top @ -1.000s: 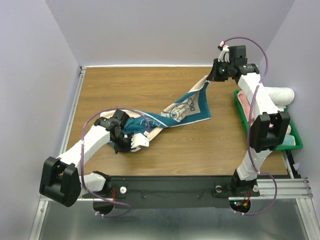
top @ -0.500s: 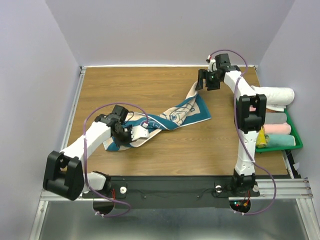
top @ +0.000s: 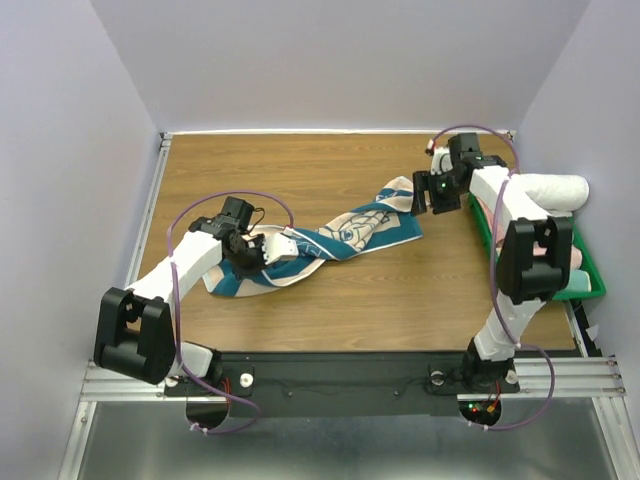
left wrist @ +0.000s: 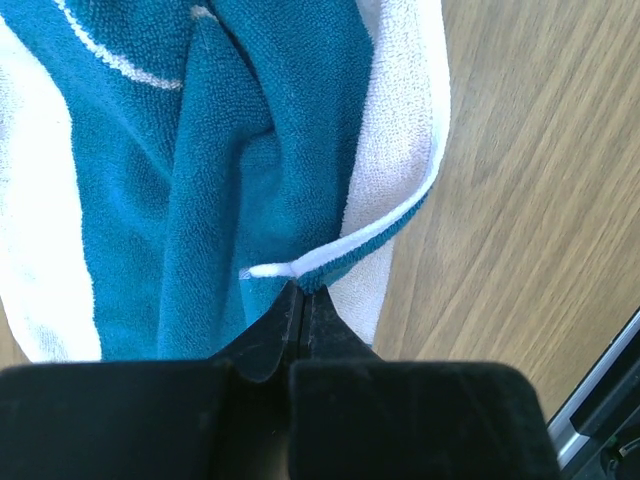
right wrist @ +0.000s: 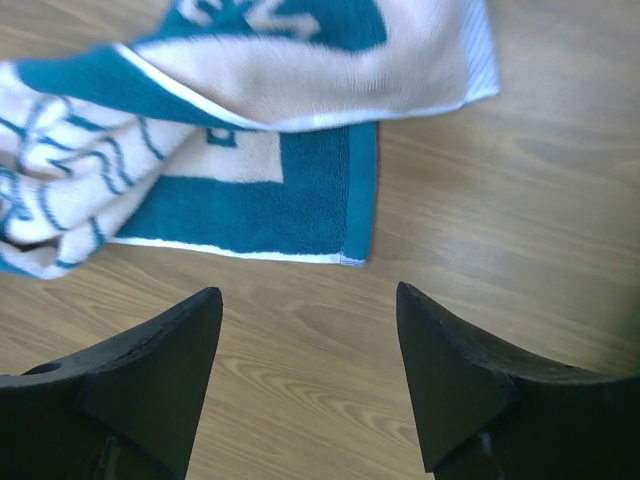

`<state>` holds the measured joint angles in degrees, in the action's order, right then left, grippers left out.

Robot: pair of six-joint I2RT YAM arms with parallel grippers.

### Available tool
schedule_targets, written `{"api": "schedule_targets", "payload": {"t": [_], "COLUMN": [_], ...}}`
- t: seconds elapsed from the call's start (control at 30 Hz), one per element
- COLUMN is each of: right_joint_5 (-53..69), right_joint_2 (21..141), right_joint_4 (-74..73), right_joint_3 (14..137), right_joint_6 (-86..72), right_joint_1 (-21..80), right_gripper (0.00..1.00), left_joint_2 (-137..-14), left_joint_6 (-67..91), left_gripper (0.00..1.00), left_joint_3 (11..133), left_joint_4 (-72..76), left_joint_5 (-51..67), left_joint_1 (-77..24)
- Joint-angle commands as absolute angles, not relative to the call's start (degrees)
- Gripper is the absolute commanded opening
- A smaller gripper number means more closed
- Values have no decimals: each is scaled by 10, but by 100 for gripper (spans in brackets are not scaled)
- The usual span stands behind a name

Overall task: Roll the towels
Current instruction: Flatten the towel

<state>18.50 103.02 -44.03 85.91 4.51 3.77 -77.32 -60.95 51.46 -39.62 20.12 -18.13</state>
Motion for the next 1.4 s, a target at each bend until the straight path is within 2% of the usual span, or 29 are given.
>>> {"api": "schedule_targets", "payload": {"t": [0.0,0.33,0.4,0.47,0.5,0.57,0.6,0.63,0.73,0.83,0.87,0.93,0.97,1.03,1.1,1.13,1.17,1.23,1.27,1.3,1.37], "right_joint_5": [206,240,235,233,232,240,250,253,265,286,303,308,306,282,250,213,199,191,190,185,174], "right_joint_2": [1078,1107,1110,1124,1130,1139,1143,1142,1107,1051,1035,990,978,969,980,983,994,1002,1008,1020,1033], "right_joint_4": [-431,-418,-404,-389,-387,-381,-381,-381,-382,-382,-383,-382,-382,-384,-396,-397,-397,-396,-396,-395,-382], "right_joint_3": [848,784,770,763,766,776,780,784,788,787,787,784,784,788,796,794,789,784,784,786,787], "right_joint_6": [36,30,30,26,25,20,18,13,10,3,3,-18,-18,-18,-16,-14,-14,-11,-11,-9,-11], "right_joint_1": [37,45,48,48,49,49,48,48,46,36,33,30,29,30,29,29,29,29,29,29,29], "right_gripper": [74,72,69,63,50,33,12,1,1,1,1,1,1,3,26,55,63,65,65,65,65], "left_joint_2": [-752,-735,-734,-729,-720,-707,-701,-684,-653,-652,-656,-670,-676,-693,-705,-709,-711,-718,-721,-731,-743], "left_joint_6": [-603,-597,-597,-601,-608,-610,-606,-602,-549,-522,-516,-508,-508,-505,-505,-491,-488,-469,-461,-450,-435], "left_gripper": [0,0,0,5,10,18,23,31,36,41,46,47,53,53,53,53,54,54,58,71,72], "left_joint_3": [525,499,497,494,491,481,479,477,498,545,582,624,633,642,650,649,649,649,650,650,658], "left_joint_4": [-393,-381,-381,-380,-382,-380,-378,-372,-352,-382,-392,-409,-410,-410,-410,-394,-388,-370,-367,-358,-359], "left_joint_5": [213,216,214,214,213,204,200,196,178,220,252,287,293,296,294,288,285,281,282,278,277], "left_joint_1": [-182,-181,-181,-182,-183,-185,-185,-185,-157,-90,-43,23,43,61,69,70,71,74,75,76,79]}}
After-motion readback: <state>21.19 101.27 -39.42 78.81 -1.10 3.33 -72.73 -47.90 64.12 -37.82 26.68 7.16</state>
